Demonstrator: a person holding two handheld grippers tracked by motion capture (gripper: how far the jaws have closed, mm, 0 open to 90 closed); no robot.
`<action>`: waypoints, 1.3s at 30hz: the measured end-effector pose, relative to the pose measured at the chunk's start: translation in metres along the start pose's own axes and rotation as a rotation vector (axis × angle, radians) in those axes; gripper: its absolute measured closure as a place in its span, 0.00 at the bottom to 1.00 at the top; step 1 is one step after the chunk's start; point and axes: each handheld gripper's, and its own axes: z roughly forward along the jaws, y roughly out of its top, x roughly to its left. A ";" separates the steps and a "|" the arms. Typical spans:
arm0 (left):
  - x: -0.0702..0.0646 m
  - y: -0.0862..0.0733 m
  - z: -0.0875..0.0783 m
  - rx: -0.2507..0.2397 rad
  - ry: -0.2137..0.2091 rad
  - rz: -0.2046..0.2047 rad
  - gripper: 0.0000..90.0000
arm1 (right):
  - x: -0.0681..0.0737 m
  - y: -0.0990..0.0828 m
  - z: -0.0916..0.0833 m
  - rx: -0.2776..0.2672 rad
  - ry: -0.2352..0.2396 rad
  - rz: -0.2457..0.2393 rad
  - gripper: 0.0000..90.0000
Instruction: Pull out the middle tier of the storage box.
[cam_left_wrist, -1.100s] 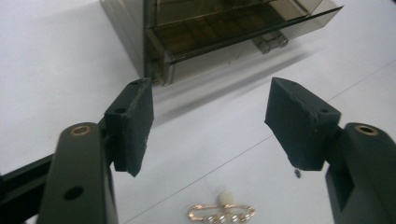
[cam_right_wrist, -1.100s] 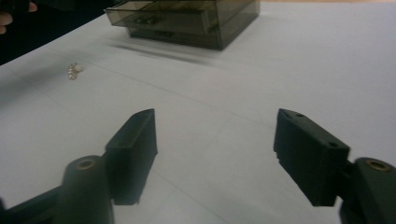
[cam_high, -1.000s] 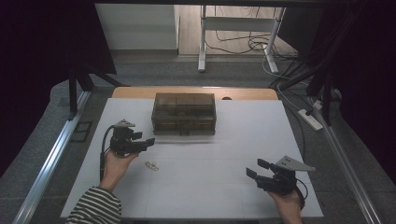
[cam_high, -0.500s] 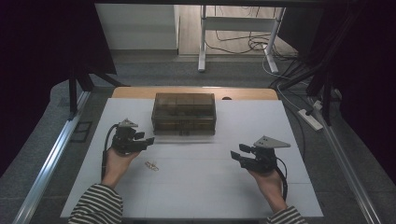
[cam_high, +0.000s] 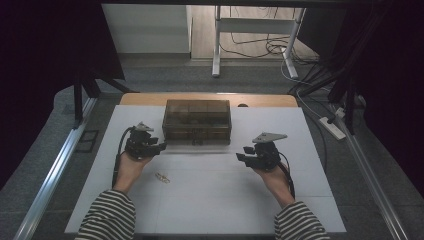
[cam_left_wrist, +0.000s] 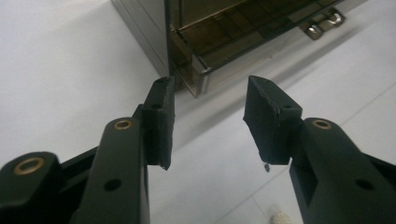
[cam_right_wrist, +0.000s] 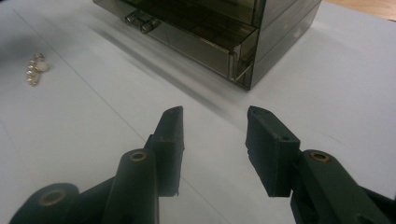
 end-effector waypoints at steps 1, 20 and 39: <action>0.001 0.001 0.001 -0.001 0.000 0.000 0.59 | 0.000 0.002 0.003 0.007 -0.003 -0.007 0.63; 0.003 0.004 0.017 0.022 -0.017 -0.018 0.62 | -0.003 0.031 0.047 0.061 -0.046 -0.018 0.74; -0.002 0.005 0.025 0.064 -0.032 -0.010 0.75 | -0.006 0.029 0.056 0.064 -0.047 -0.011 0.86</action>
